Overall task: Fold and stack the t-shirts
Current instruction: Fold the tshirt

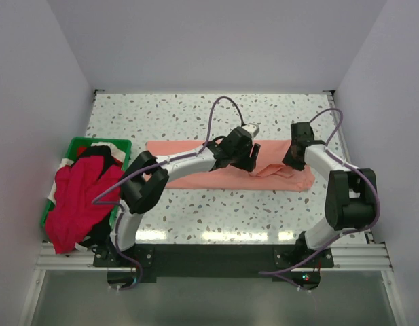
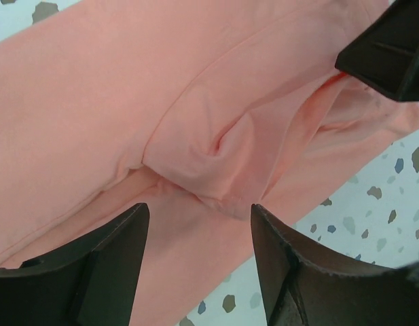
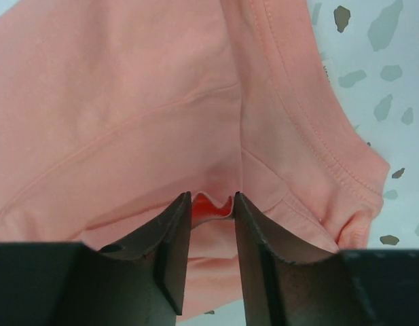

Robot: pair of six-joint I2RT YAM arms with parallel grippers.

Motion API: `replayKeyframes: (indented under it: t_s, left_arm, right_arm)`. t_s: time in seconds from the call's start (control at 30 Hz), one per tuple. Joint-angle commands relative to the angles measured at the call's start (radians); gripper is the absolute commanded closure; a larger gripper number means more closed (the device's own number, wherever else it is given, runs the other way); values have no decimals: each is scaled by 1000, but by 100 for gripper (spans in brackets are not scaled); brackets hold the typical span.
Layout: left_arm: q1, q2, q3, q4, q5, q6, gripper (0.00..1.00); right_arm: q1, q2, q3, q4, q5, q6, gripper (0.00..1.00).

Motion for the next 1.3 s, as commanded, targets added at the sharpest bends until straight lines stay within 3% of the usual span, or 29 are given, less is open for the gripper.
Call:
replayKeyframes:
  t_s: [0.0, 0.17, 0.4, 0.73, 1.27]
  left_arm:
    - [-13, 27, 75, -4, -27, 30, 35]
    - [-25, 70, 104, -21, -38, 30, 40]
    - [-43, 53, 86, -28, -41, 25, 44]
    - [-51, 22, 20, 7, 4, 22, 42]
    - [-66, 42, 4, 72, 15, 20, 44]
  right_arm:
    - [-2, -82, -23, 29, -21, -4, 67]
    - [0, -149, -61, 35, -68, 6, 81]
    - [1, -235, -118, 36, -139, 16, 92]
    - [1, -321, -181, 15, -142, 3, 95]
    - [3, -320, -207, 26, -120, 0, 96]
